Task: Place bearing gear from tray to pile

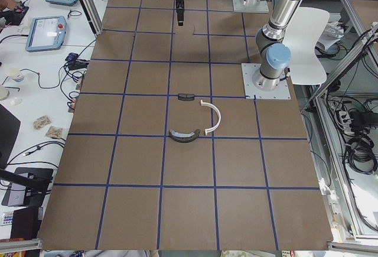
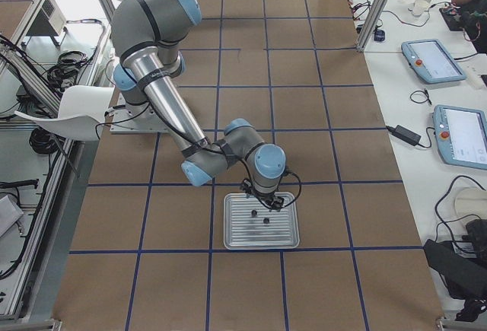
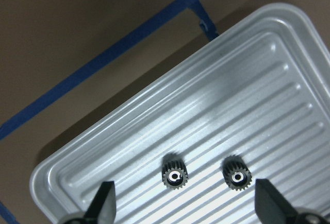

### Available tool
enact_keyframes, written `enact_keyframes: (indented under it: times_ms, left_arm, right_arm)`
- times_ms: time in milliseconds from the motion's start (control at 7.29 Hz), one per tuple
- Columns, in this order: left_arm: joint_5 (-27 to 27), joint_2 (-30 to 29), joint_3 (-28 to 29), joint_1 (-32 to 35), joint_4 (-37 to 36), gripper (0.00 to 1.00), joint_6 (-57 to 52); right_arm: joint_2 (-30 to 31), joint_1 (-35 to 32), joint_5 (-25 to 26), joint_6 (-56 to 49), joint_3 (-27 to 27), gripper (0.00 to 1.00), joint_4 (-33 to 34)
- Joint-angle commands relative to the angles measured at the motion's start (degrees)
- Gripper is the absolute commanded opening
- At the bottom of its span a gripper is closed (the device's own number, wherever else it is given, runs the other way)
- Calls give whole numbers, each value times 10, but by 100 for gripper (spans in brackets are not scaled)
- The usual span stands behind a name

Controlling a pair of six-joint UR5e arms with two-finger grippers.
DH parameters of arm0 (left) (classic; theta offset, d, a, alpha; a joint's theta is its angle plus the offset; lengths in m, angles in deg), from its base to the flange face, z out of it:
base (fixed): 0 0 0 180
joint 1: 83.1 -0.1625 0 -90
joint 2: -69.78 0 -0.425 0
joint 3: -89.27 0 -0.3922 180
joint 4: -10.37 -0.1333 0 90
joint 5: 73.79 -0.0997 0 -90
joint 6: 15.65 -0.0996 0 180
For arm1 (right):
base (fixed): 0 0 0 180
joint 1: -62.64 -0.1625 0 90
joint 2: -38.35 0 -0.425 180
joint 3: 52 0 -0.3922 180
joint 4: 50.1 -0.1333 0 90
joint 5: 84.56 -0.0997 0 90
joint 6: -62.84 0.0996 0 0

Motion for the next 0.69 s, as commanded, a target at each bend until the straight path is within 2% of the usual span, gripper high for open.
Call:
enact_keyframes:
  times_ms: [0,137,411,549]
  left_arm:
    - [2,0,0,0,0,100,0]
    - [2,0,0,0,-1,100,0]
    - [2,0,0,0,0,100,0]
    - [3,0,0,1,0,100,0]
  right_arm:
    - [-21,16,-16,73,1,92,7]
    - [-32,16,-16,79,3,91,8]
    - [-39,16,-16,76,8,78,17]
    - [-39,16,-16,80,13,68,18]
